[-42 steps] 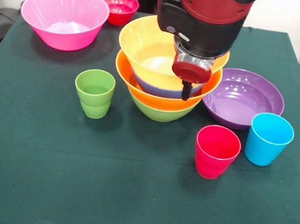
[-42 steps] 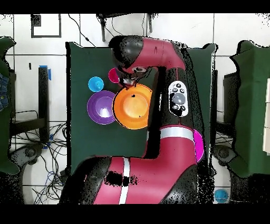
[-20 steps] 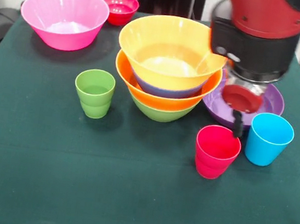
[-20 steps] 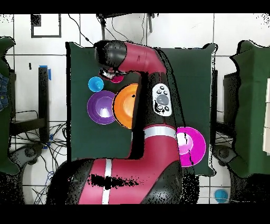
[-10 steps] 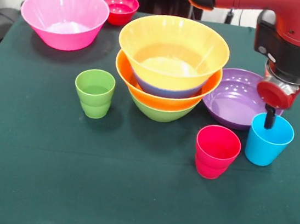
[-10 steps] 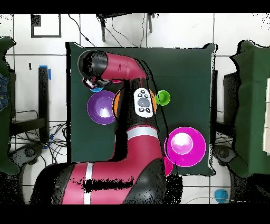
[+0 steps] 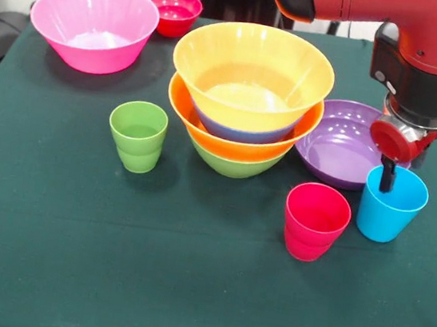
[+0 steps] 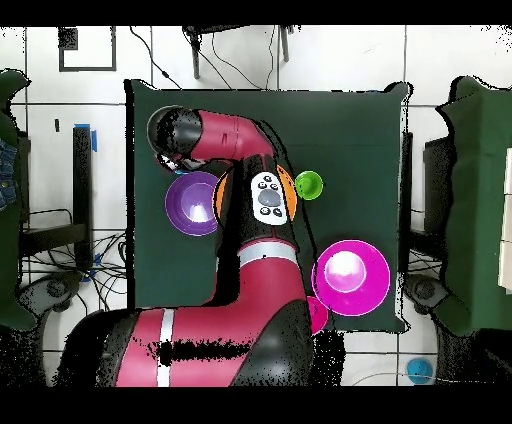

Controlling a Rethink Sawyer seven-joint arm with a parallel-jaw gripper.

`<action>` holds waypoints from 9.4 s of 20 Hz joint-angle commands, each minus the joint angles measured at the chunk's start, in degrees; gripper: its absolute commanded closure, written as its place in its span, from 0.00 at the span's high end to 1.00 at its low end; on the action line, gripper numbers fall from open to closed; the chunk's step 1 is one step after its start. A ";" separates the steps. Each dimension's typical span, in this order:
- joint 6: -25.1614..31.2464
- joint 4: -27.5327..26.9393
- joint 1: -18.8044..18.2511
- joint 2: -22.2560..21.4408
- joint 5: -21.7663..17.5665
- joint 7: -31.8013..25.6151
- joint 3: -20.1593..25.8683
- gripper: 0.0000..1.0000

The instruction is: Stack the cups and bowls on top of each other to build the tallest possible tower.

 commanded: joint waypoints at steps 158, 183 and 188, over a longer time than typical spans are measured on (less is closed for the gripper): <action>30.02 6.97 -25.09 -8.11 -34.08 -15.36 26.20 0.00; 21.52 19.66 -34.11 -9.58 -41.04 -18.75 31.77 0.00; 17.08 22.78 -36.33 -9.36 -40.73 -15.38 34.34 1.00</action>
